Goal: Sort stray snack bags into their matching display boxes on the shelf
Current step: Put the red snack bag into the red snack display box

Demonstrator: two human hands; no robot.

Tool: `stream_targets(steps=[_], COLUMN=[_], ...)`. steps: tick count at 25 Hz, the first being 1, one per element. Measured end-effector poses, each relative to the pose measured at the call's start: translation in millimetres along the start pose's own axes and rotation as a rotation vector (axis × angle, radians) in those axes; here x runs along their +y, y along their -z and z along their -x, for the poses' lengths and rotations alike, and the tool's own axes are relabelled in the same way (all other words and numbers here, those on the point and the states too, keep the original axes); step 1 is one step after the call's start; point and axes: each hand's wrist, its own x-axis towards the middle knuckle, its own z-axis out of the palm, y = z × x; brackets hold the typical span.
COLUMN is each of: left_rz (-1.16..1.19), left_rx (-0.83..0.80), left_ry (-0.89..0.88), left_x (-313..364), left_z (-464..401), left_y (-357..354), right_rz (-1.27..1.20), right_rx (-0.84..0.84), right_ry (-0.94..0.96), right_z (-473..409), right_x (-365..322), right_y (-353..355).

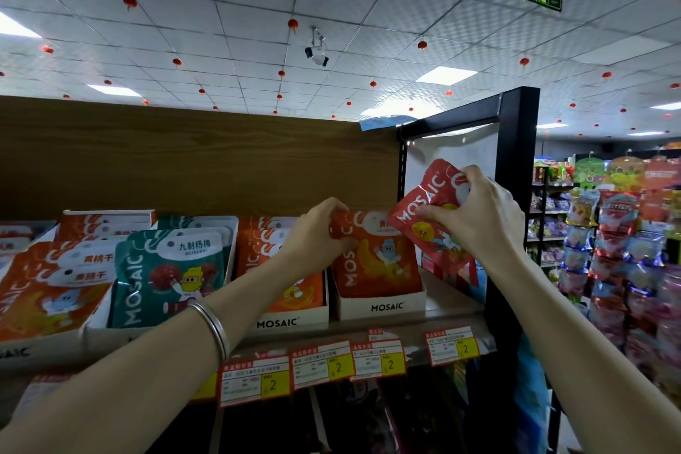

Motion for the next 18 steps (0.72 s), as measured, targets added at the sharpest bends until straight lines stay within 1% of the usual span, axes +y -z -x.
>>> stream_targets(steps=[3,5,8,11,15,18], left_rz=[0.129,0.189,0.198,0.180,0.163,0.091], left_rx=[0.120,0.148,0.168,0.139,0.082,0.043], left_ry=[0.018,0.025,0.013,0.026,0.029,0.037], left_x=[5.5,5.7,1.1,-7.6,-19.8,-24.7], left_z=[-3.4,-3.8,4.1,20.6,43.1,52.2], left_y=[10.3,27.7,58.9,84.6,104.3,109.3], right_rz=[-0.015,-0.015,-0.013,-0.031,-0.164,-0.101], right_rx=[0.013,0.007,-0.011,-0.031,-0.054,-0.068], right_ry=[0.015,0.018,0.026,0.026,0.022,0.052], right_z=[2.3,2.8,4.8,7.6,6.2,5.8], right_x=[-1.4,-2.0,-4.9,-12.4,-25.4,-30.8], right_y=[1.6,1.6,-1.8,-11.6,-25.5,-28.6])
